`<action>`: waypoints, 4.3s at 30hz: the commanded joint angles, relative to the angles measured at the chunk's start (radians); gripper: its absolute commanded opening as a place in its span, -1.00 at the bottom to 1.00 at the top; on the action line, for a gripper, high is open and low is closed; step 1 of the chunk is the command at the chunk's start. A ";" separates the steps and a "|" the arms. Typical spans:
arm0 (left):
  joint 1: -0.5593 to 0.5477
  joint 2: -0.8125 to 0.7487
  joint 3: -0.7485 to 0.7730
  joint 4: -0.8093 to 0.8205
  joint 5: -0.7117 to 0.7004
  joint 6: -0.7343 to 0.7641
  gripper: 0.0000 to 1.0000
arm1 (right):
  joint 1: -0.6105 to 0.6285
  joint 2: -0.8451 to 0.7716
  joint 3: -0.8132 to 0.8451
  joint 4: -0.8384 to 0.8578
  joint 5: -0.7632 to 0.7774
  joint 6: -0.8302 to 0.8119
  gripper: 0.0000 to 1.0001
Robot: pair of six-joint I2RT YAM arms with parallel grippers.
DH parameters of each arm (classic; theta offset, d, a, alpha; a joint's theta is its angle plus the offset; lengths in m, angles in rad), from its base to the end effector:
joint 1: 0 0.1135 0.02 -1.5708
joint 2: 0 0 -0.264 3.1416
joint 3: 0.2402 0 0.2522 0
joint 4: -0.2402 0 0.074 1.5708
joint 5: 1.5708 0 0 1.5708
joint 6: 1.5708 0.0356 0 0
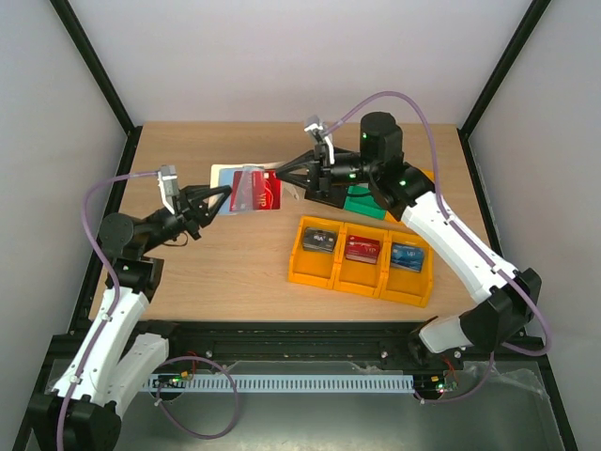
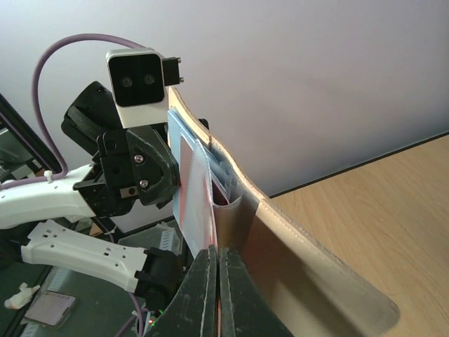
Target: Take the credit cards out of the card holder
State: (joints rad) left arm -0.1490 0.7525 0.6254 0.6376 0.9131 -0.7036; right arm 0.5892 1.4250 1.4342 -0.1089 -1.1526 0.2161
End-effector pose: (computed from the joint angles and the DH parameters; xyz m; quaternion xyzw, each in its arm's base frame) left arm 0.1555 -0.0518 0.3692 0.2416 0.5407 -0.5232 0.6129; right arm 0.2430 0.2016 0.4281 -0.4746 0.5431 0.5922 0.3593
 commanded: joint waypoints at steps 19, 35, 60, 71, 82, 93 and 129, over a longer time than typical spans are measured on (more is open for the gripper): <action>0.064 -0.042 -0.088 -0.114 -0.169 -0.050 -0.95 | -0.100 -0.059 0.200 -0.592 0.273 -0.381 -0.97; 0.114 -0.128 -0.174 -0.240 -0.246 -0.006 -0.95 | -0.098 -0.073 -0.083 -1.105 0.996 -0.765 -0.97; 0.124 -0.147 -0.202 -0.240 -0.257 -0.001 -0.95 | 0.049 0.184 -0.107 -0.986 1.210 -0.984 -0.97; 0.135 -0.149 -0.194 -0.253 -0.255 0.005 -0.95 | 0.047 0.237 -0.091 -0.959 1.155 -1.047 -0.97; 0.140 -0.149 -0.197 -0.257 -0.255 0.006 -0.95 | 0.025 0.243 -0.145 -0.936 1.153 -1.061 -0.97; 0.143 -0.138 -0.194 -0.260 -0.255 0.012 -0.95 | 0.018 0.251 -0.136 -0.922 1.119 -1.079 -0.97; 0.145 -0.133 -0.199 -0.258 -0.252 0.011 -0.95 | -0.005 0.207 -0.181 -0.811 1.301 -1.097 -0.62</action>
State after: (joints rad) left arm -0.0105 0.6296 0.4267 0.3599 0.6609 -0.7013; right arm 0.5884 1.6672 1.2648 -0.9463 0.0727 -0.8726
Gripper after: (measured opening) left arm 0.054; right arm 0.186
